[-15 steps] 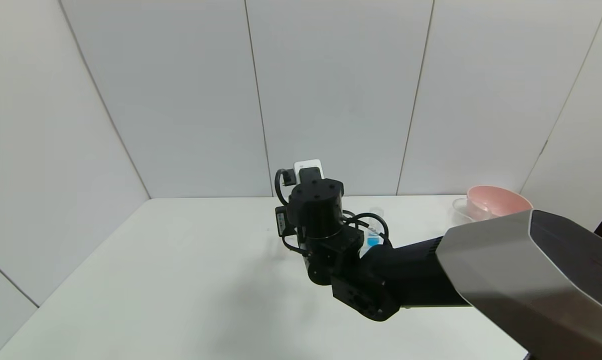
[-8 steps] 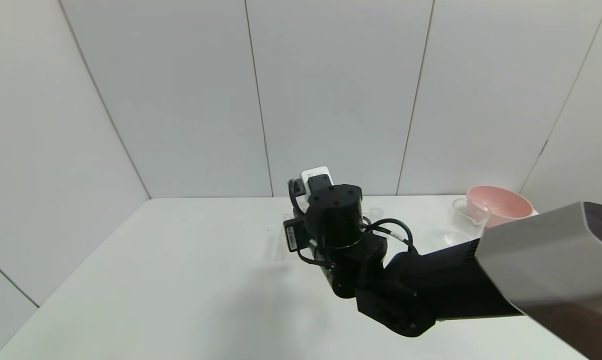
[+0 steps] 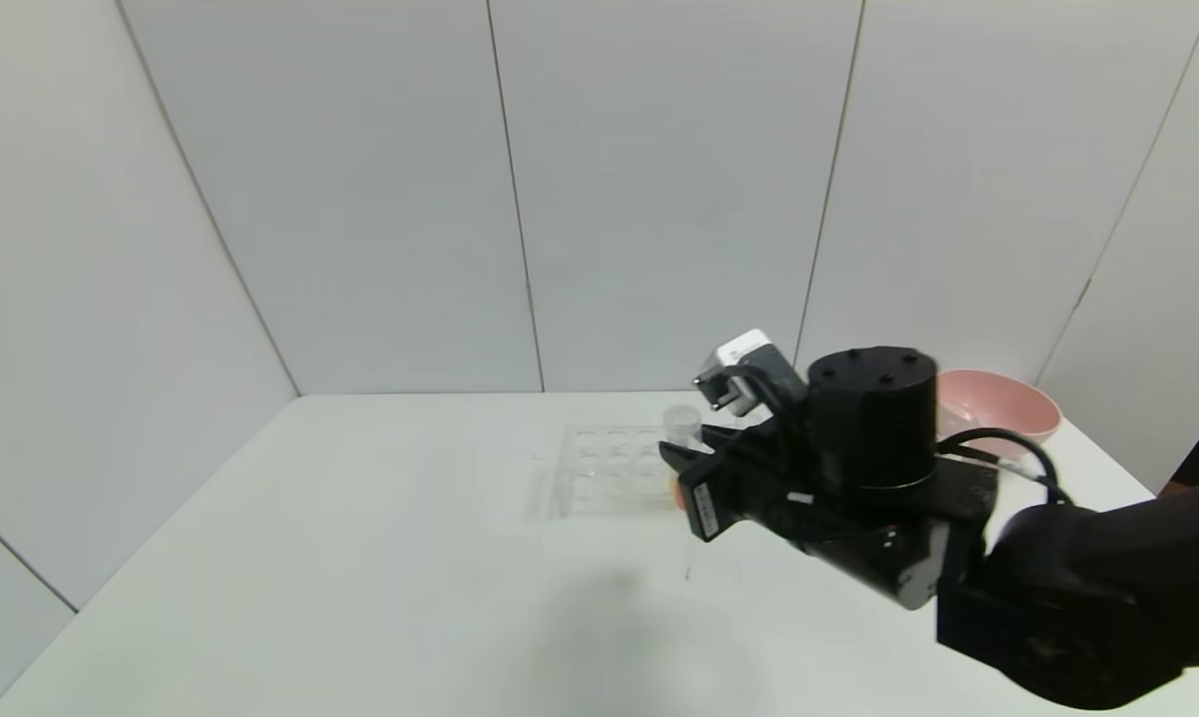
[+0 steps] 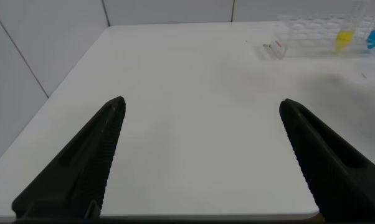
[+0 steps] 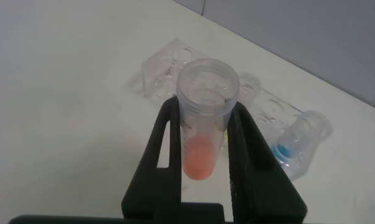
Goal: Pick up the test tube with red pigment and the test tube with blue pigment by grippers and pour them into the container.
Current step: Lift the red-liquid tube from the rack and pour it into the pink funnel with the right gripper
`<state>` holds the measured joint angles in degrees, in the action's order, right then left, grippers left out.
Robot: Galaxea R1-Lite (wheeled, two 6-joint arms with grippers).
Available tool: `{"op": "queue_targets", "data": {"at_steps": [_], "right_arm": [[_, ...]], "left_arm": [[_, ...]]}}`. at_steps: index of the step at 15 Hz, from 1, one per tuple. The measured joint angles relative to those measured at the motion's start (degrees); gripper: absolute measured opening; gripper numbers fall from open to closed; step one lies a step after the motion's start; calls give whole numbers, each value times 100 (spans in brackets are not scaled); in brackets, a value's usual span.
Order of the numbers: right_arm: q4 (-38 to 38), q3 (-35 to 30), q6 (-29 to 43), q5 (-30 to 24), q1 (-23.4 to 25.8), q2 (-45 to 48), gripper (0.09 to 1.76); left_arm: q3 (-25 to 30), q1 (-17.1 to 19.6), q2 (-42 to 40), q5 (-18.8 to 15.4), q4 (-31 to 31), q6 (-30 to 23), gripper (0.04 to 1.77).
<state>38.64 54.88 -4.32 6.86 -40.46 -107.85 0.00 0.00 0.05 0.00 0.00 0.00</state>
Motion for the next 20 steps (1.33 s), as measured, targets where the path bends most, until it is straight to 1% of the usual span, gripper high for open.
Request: {"op": "queue_targets", "data": {"at_steps": [2, 4, 7, 9, 12, 14, 16, 18, 20], "right_arm": [[-158, -336, -217, -341, 518, 477, 50], [-644, -505, -312, -702, 995, 918, 50], [-1413, -583, -529, -1603, 1888, 1563, 50], [-1681, -560, -972, -2183, 2553, 1832, 50], [-2099, -452, -1870, -2854, 3512, 1959, 50], [-2480, -141, -2158, -2988, 3930, 1882, 50], [-2560, 265, -2448, -3015, 4183, 1629, 50], [-2584, 733, -3061, -3015, 4448, 1242, 50], [-2622, 1133, -3877, -3007, 4710, 835, 50]], "left_arm": [[0, 0, 0, 0, 0, 2, 176], [0, 0, 0, 0, 0, 0, 176], [0, 0, 0, 0, 0, 0, 176], [0, 0, 0, 0, 0, 0, 176], [0, 0, 0, 0, 0, 0, 176], [0, 0, 0, 0, 0, 2, 176], [0, 0, 0, 0, 0, 0, 176], [0, 0, 0, 0, 0, 2, 176], [0, 0, 0, 0, 0, 0, 176]]}}
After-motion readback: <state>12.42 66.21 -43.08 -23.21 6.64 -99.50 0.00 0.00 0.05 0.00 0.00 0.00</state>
